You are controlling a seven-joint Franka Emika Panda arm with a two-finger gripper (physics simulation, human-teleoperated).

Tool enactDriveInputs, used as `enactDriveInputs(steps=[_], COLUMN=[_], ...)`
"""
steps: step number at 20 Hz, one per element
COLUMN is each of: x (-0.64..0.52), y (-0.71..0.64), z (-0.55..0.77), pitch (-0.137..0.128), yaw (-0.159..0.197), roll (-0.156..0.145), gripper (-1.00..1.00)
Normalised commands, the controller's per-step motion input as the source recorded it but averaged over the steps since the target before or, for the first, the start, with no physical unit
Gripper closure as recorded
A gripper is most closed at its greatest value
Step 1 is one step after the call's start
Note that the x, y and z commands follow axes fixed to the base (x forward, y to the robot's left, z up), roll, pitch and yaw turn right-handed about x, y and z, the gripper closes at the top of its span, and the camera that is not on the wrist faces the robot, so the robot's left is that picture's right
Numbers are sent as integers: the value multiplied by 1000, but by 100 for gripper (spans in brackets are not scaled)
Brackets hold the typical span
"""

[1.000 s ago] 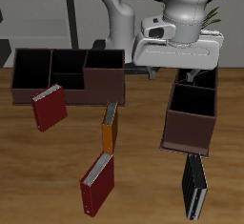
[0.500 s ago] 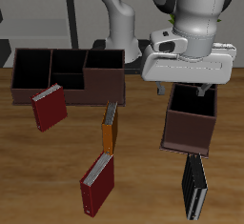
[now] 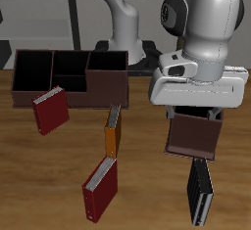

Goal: Place the striped book into the left desk caddy's left compartment

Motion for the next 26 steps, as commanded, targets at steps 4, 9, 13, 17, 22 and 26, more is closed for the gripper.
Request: enactDriveInputs(steps=[4,9,13,17,22,26], x=[198,93,71,53,77,134], y=[-22,-14,28,65,144,50], z=[-317,-204,-169,-107,-70,27], pitch=[-26,-5,-14,-17,-2,14], yaw=[33,3,-10,-7,5,-10], roll=[35,1,11,3,20,3], gripper=[-100,-100,-100,-100,-100,-100])
